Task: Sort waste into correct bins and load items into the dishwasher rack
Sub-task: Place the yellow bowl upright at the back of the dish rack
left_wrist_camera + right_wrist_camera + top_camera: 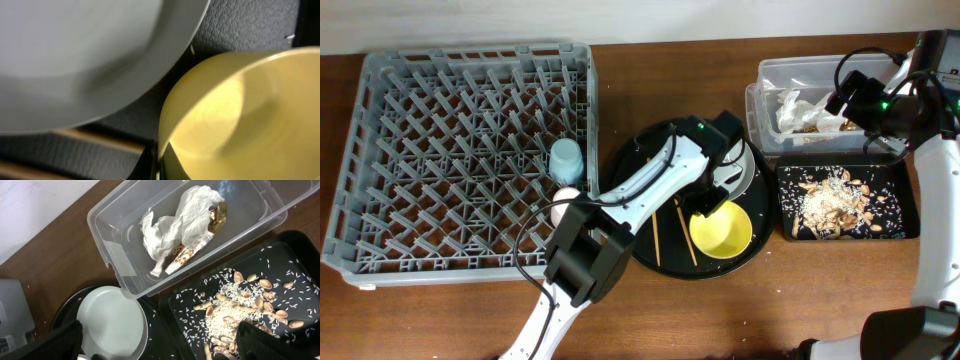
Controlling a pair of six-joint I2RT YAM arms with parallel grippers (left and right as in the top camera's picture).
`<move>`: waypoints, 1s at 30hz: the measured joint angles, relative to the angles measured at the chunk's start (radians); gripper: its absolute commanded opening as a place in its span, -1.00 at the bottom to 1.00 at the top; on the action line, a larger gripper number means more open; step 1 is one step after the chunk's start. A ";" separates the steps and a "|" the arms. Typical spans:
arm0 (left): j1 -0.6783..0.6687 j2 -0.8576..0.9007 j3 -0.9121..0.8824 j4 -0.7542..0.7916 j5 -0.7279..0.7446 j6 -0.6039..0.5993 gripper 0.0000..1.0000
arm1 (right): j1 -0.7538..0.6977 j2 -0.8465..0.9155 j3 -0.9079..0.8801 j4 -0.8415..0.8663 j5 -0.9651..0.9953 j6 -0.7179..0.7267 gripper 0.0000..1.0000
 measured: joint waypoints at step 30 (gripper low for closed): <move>0.475 0.266 0.841 -0.109 -1.331 -0.293 -1.00 | 0.000 0.000 0.000 0.000 0.000 0.000 0.97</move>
